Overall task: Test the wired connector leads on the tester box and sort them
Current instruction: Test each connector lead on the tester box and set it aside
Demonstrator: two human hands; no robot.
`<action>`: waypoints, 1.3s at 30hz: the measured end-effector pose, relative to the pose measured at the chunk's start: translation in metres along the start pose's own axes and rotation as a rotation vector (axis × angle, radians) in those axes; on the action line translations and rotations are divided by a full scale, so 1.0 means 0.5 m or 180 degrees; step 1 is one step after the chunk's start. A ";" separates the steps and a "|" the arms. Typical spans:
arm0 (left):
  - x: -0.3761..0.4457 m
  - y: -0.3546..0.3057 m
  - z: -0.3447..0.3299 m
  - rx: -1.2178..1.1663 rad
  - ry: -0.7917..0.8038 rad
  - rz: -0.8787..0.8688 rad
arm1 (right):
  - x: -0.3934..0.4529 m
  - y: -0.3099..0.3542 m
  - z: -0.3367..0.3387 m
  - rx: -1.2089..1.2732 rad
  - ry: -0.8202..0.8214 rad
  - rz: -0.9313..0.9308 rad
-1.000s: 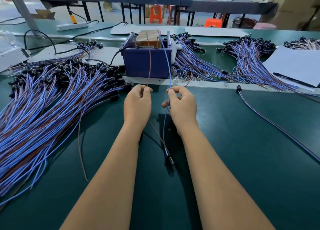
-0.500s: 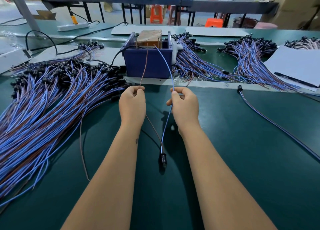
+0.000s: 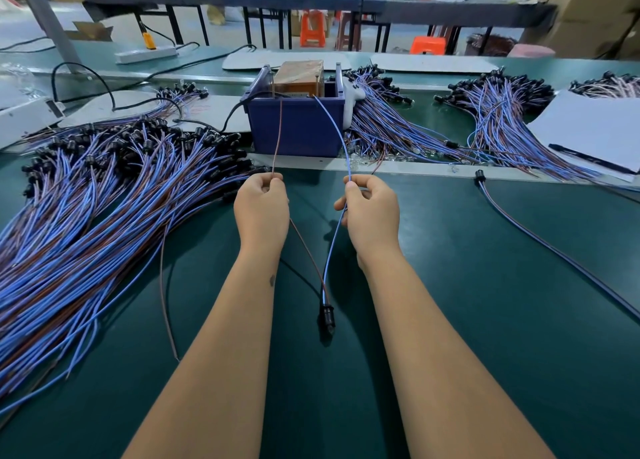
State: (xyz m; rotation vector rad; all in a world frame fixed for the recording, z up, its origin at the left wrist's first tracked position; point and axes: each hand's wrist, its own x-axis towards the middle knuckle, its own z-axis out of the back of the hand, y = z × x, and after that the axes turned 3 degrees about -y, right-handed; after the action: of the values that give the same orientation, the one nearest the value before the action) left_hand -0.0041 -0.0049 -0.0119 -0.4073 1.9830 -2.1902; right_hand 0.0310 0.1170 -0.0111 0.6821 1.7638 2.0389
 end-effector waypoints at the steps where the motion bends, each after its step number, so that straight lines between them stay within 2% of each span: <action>1: 0.000 0.000 0.000 -0.0010 -0.0010 0.0006 | 0.000 0.000 0.000 0.0006 -0.0008 0.0000; 31: -0.004 0.000 0.005 -0.0120 0.0007 0.0137 | -0.004 0.004 0.005 0.0122 -0.0082 -0.0074; 34: -0.003 -0.002 0.003 -0.0073 0.0161 0.0123 | -0.006 0.005 0.003 0.0040 -0.0043 0.0054; 39: -0.018 -0.014 -0.008 -0.0474 0.0789 0.0036 | -0.016 0.010 -0.004 -0.0209 0.0334 0.0423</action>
State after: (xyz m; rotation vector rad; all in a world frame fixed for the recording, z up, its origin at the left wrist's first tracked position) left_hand 0.0036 0.0024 -0.0060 -0.1469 2.2777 -2.1854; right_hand 0.0367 0.1101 -0.0073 0.7012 1.7415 2.2485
